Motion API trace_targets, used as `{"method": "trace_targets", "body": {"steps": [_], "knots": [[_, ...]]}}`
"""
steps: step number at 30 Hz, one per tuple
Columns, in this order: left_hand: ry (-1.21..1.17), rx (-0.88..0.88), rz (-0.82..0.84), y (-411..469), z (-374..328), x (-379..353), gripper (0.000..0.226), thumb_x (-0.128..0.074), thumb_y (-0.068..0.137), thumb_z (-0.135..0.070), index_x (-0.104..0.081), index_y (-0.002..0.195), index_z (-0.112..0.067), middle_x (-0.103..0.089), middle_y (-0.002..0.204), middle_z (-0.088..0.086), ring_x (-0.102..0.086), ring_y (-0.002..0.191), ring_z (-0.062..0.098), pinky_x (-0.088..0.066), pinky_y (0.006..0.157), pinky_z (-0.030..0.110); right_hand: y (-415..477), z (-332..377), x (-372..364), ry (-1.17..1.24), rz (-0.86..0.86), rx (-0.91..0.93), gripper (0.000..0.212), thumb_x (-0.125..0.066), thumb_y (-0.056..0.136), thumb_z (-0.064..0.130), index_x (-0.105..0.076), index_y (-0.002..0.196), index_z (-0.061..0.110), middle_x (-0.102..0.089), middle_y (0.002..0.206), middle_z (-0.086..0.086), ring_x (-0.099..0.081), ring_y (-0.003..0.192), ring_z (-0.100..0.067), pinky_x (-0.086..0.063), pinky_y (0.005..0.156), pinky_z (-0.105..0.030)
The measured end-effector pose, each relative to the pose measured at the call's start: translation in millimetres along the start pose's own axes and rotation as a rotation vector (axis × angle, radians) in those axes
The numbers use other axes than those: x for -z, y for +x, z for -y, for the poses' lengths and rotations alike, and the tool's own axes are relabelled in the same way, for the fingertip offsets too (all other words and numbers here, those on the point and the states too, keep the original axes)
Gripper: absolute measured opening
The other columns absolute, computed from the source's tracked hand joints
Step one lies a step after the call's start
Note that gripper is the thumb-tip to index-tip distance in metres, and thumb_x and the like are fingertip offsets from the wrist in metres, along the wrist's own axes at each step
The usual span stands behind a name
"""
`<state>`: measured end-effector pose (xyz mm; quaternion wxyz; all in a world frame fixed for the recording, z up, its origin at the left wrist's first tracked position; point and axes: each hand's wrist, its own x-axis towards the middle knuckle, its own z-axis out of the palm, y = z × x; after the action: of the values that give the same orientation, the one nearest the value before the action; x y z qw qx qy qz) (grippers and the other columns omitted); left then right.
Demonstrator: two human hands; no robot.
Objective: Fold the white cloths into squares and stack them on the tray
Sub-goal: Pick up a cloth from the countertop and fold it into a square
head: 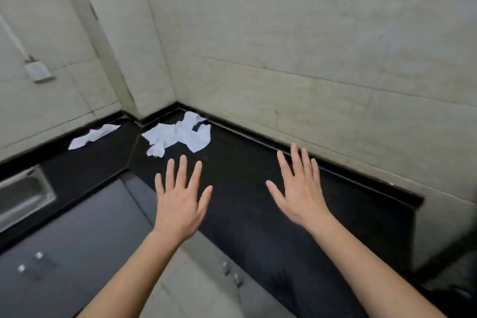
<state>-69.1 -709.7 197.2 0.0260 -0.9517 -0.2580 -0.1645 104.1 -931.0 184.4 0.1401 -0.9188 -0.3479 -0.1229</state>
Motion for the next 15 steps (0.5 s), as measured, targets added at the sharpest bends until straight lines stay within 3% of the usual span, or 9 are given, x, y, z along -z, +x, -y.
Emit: {"method": "trace_targets", "body": {"steps": [7,15], "knots": [[-0.028,0.182,0.006,-43,206,0,0.07,-0.023,0.096,-0.059,-0.033,0.153,-0.019,-0.022,0.162,0.015,-0.013,0.149,0.039,-0.022,0.114,0.065,41,215,-68,-0.019,0.124,0.203,0.079,-0.028,0.097,0.061,-0.004,0.16,0.02,0.013,0.165,-0.015,0.007,0.153,-0.036,0.0,0.123,-0.051],[-0.028,0.297,0.036,-28,318,-24,0.072,-0.021,0.096,-0.062,-0.024,0.156,-0.022,-0.009,0.165,0.012,-0.001,0.152,0.035,-0.014,0.118,0.061,99,305,-111,-0.045,0.151,0.26,0.08,-0.034,0.095,0.059,-0.009,0.16,0.018,0.003,0.166,-0.016,-0.001,0.153,-0.038,-0.006,0.123,-0.052]]}}
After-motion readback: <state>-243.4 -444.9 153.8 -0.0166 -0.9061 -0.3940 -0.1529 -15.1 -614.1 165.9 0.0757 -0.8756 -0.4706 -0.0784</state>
